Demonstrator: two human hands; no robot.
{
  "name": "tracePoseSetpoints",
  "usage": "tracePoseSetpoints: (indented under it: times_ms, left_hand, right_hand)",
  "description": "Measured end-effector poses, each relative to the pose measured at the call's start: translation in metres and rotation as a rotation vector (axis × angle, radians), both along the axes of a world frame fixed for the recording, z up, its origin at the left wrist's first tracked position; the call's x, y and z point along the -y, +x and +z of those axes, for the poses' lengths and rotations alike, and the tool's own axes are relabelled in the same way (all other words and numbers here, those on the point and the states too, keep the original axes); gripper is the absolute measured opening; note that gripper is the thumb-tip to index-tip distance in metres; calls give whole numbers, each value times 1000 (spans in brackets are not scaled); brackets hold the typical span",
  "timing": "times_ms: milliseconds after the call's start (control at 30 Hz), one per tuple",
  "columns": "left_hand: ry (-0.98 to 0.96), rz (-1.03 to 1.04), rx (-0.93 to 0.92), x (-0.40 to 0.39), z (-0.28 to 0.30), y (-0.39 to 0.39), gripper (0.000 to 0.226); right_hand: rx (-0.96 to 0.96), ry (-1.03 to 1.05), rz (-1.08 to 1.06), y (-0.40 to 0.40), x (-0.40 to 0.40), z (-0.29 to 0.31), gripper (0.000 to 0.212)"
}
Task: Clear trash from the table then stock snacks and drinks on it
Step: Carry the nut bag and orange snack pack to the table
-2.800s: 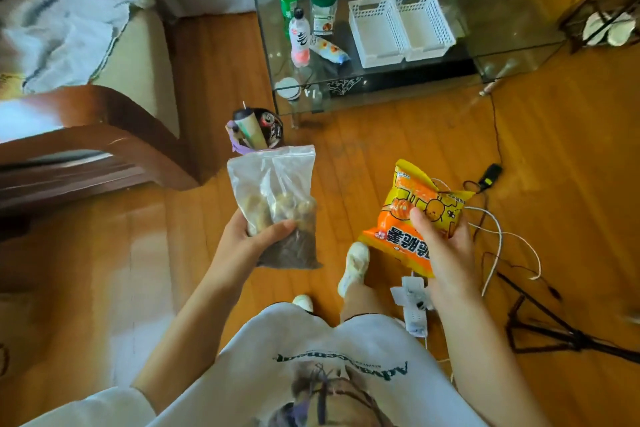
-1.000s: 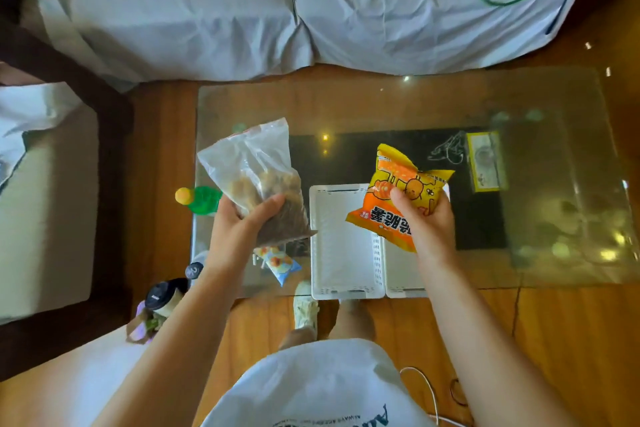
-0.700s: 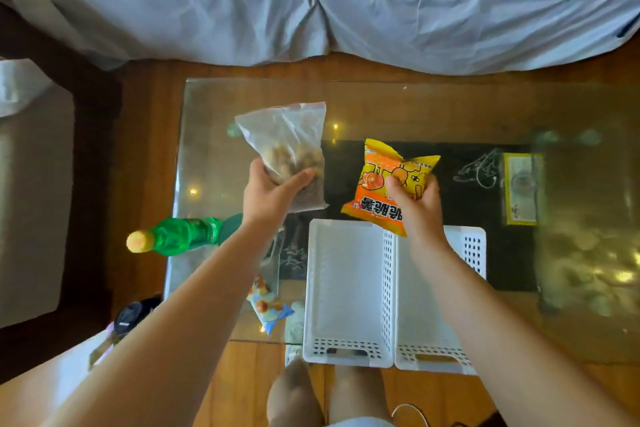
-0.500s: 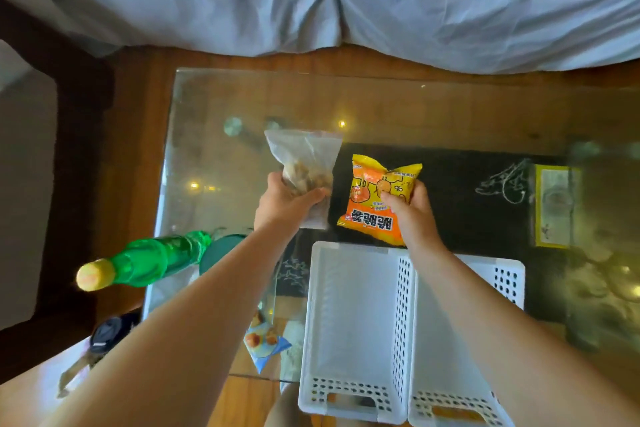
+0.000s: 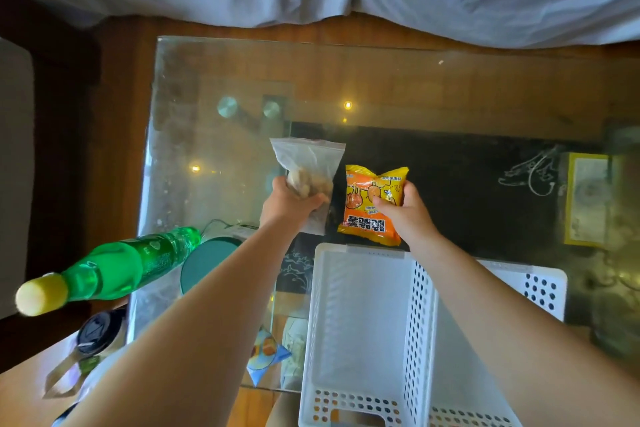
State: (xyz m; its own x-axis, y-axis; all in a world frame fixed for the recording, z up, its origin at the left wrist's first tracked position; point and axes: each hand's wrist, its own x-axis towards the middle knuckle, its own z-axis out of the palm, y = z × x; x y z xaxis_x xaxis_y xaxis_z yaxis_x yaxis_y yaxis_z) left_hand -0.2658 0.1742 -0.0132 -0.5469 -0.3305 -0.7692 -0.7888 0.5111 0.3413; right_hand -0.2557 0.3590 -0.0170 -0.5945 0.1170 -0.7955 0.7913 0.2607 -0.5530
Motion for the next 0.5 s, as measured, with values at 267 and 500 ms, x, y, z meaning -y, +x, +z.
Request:
tracePoseSetpoints:
  times_ms: [267, 500]
  left_hand:
    - [-159, -139, 47, 3, -2, -7, 75]
    - [-141, -109, 136, 3, 6, -12, 74]
  right_hand:
    - [-66, 163, 56, -2, 0, -2, 49]
    - [-9, 126, 48, -3, -8, 6, 65]
